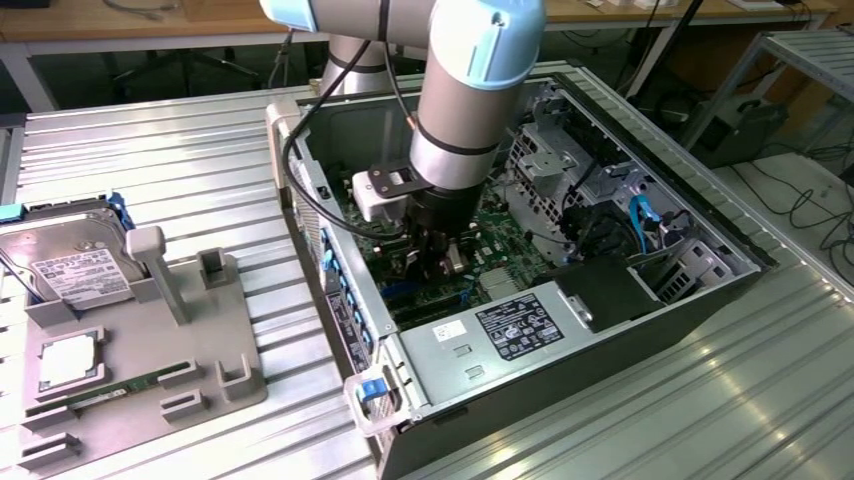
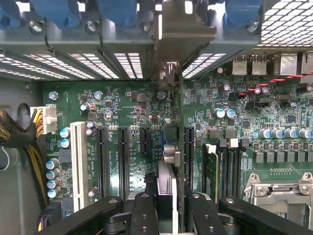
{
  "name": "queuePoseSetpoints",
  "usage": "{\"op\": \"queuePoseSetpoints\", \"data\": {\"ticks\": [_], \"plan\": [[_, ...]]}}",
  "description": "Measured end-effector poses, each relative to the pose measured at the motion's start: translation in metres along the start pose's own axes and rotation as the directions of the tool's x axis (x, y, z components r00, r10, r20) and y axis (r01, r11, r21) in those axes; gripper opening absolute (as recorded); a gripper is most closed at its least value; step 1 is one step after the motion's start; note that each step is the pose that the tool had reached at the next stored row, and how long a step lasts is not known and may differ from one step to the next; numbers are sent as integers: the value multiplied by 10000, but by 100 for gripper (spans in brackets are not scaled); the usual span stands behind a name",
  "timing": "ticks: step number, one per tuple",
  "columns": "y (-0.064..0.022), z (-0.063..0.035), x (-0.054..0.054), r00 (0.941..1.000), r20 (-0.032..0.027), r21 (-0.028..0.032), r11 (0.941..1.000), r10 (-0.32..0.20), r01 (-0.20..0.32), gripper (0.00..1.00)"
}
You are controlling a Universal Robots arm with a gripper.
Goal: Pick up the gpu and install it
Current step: 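Insert the gpu into the slot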
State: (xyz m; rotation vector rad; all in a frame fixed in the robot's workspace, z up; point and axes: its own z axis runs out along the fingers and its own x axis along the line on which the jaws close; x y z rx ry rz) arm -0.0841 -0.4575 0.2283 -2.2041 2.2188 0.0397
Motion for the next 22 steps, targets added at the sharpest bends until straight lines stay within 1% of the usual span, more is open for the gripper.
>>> {"op": "queuePoseSetpoints", "data": {"ticks": [1, 4, 14, 22], "plan": [[0, -8, -1, 10000, 9, 4, 10000, 0, 0, 28], [1, -27, 0, 10000, -6, -3, 10000, -1, 1, 28], [2, -29, 11, 10000, -6, -4, 10000, 0, 0, 28], [2, 12, 13, 10000, -15, -7, 10000, 0, 0, 28]]}}
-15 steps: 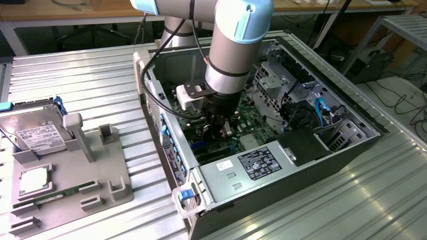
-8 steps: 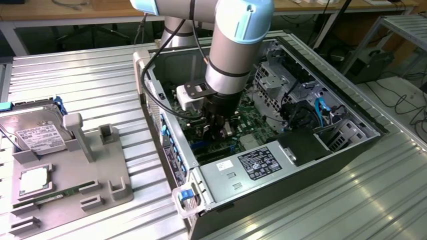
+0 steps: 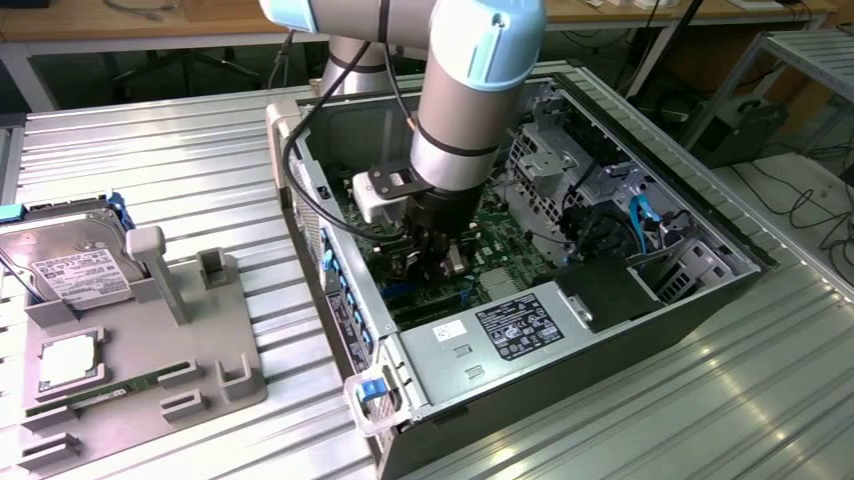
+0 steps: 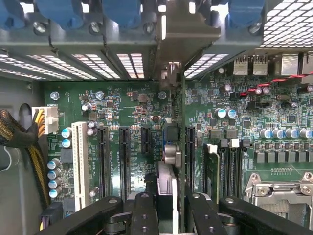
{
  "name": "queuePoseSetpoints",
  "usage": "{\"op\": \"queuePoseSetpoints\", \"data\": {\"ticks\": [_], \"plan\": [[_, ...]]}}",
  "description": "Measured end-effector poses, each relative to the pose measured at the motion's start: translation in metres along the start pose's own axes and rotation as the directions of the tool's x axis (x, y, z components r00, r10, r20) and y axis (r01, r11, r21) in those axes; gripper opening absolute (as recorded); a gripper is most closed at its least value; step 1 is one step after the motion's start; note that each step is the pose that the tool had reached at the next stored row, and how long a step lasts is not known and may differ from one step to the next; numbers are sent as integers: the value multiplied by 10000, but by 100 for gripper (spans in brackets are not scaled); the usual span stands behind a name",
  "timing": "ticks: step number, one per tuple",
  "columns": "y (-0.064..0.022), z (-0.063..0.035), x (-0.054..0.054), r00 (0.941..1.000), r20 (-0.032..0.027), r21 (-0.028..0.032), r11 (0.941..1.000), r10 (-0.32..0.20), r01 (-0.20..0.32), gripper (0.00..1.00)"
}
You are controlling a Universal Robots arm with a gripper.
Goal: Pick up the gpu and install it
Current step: 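Insert the gpu into the slot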
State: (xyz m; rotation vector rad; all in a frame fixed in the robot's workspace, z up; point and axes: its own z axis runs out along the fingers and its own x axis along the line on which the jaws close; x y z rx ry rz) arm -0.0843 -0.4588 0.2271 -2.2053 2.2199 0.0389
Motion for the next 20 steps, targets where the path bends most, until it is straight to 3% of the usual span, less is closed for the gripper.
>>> {"op": "queuePoseSetpoints", "data": {"ticks": [5, 8, 20], "plan": [[1, 37, 5, 10000, 5, -3, 10000, 0, 0, 28], [0, 42, 2, 10000, 37, 1, 10000, 0, 0, 28], [-1, -14, 0, 10000, 63, 6, 10000, -1, 1, 28]]}}
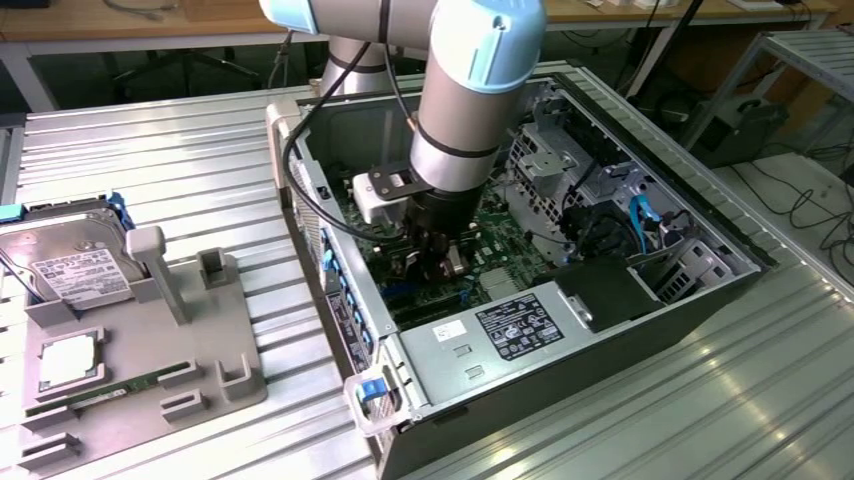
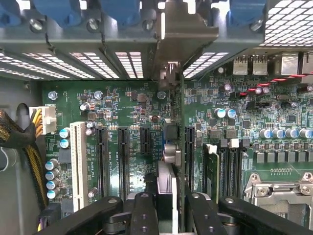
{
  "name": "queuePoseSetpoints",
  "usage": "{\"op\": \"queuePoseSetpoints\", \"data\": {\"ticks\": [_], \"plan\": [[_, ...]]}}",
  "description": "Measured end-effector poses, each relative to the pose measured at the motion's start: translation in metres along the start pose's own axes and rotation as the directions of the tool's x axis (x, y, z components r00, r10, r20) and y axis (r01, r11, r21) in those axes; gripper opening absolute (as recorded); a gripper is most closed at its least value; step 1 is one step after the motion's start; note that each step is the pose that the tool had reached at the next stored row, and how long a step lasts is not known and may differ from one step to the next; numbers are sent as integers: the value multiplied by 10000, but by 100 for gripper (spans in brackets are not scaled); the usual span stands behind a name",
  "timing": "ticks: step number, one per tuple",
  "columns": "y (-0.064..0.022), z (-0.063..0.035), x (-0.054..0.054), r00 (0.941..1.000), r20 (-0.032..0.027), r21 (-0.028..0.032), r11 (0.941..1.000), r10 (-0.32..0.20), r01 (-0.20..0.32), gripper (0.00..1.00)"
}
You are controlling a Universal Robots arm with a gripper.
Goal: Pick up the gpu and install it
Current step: 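Insert the gpu into the slot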
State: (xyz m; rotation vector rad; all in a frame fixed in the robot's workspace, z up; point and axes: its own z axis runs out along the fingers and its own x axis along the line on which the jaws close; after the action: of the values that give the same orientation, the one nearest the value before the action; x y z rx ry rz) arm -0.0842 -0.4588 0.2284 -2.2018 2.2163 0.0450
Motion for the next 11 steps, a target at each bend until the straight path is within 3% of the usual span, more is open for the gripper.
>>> {"op": "queuePoseSetpoints", "data": {"ticks": [7, 9, 11], "plan": [[1, -10, 18, 10000, -8, -2, 10000, 36, -36, 28], [1, 77, 21, 10000, -13, -4, 10000, 42, -42, 28], [1, 92, 21, 10000, 3, -2, 10000, 42, -42, 28]]}}
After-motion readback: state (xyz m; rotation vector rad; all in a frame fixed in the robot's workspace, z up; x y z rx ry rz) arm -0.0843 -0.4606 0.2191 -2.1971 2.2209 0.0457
